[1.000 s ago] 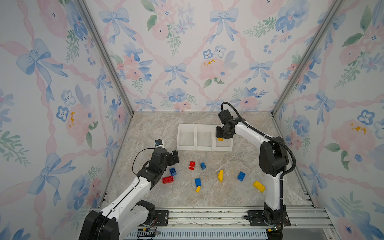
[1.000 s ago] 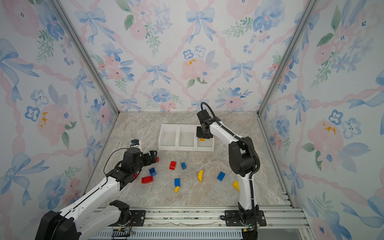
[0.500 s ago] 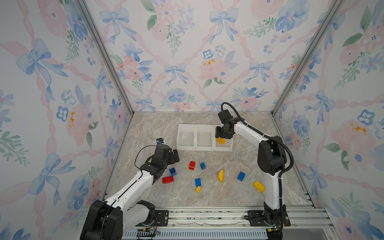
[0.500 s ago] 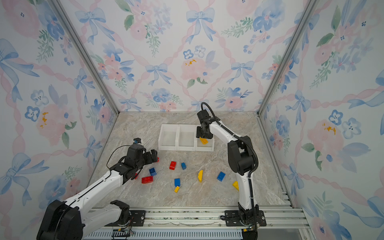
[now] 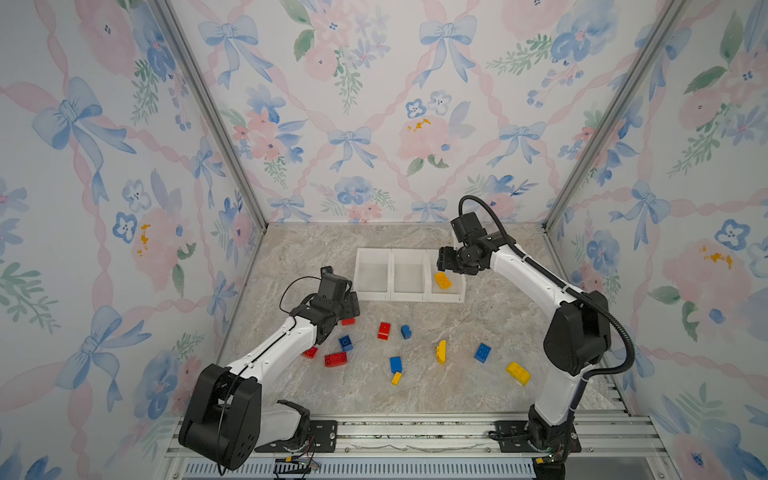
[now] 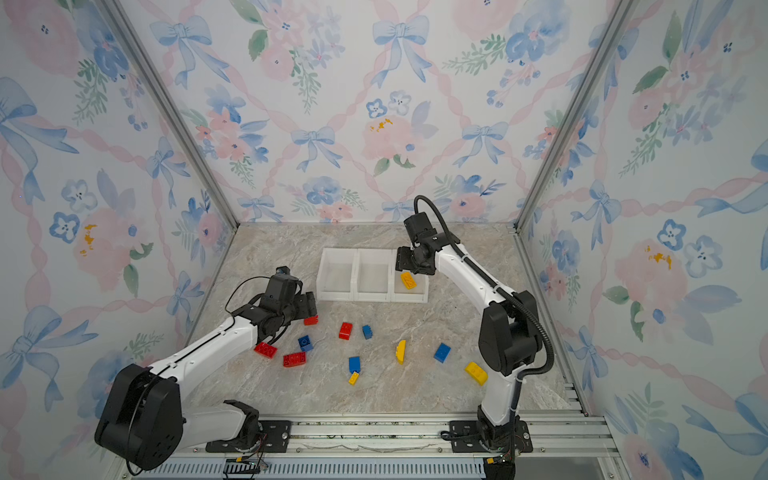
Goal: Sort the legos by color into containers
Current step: 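Open the right gripper to drop the yellow brick into the compartment, then lower the left gripper onto the red brick and close it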
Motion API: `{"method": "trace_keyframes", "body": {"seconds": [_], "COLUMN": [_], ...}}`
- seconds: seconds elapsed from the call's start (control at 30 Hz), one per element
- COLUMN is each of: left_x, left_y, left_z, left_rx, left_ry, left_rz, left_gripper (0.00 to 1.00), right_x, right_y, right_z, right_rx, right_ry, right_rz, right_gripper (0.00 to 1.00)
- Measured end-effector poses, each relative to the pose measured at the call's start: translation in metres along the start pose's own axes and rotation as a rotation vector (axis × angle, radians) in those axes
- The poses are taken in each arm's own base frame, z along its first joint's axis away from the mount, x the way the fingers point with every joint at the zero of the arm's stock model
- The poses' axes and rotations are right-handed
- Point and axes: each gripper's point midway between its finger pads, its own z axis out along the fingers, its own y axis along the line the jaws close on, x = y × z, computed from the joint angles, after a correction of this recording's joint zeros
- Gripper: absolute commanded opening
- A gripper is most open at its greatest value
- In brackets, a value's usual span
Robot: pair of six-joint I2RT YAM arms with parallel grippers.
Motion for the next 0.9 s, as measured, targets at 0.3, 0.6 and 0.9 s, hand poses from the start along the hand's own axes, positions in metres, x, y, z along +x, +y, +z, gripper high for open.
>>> {"method": "trace_keyframes", "body": {"seconds": [0.3, 0.6, 0.9], "left_x": [0.014, 0.026, 0.046], "left_y": [0.0, -0.006, -0.009], "left_z": [0.02, 0.033, 0.046], "left_rx": [-0.051, -0.059, -0.073], "left_ry": [0.134, 0.213, 0.277], "left_rz": [0.097, 0.133, 0.172], "left_gripper": [0.71, 0.68, 0.68], "right_x": [0.029, 0.044, 0.046], "right_y": [-0.015, -0.023, -0.024], "right_z": [-0.022, -0.025, -0.029], "right_rx": [0.013, 0.025, 0.022], "right_ry": [0.025, 0.046, 0.042], "right_rz": [0.017, 0.037, 0.045], "right_gripper": [0.76, 0.77, 0.78]}}
